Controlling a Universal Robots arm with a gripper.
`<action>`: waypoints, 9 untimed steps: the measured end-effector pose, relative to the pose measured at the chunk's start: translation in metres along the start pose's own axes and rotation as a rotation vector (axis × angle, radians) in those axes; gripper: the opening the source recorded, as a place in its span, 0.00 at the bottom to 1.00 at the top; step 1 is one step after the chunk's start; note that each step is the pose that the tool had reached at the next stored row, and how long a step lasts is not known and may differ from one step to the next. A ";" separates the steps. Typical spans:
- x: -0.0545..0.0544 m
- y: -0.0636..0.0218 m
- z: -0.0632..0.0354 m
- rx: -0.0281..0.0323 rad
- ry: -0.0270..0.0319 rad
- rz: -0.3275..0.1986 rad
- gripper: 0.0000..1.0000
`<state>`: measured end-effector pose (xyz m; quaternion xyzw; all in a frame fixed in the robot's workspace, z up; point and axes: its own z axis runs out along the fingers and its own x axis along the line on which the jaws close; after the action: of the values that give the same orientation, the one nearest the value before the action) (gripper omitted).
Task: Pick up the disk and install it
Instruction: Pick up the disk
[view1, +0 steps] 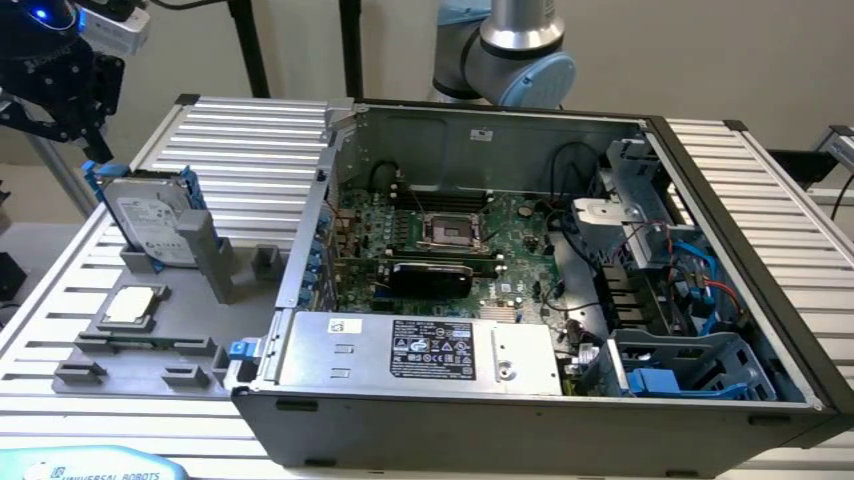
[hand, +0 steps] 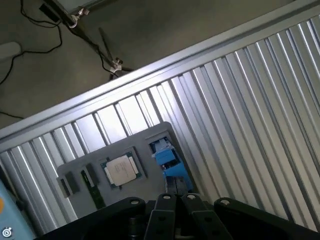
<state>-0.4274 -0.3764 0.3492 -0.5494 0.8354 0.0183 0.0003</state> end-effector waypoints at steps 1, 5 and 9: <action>0.000 0.0001 0.0000 0.0024 0.0001 -0.012 0.11; -0.001 0.0005 0.0001 0.0138 0.0002 -0.058 0.11; -0.002 0.0009 0.0002 0.0199 0.0011 -0.109 0.11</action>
<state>-0.4274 -0.3741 0.3491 -0.5939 0.8044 0.0097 0.0063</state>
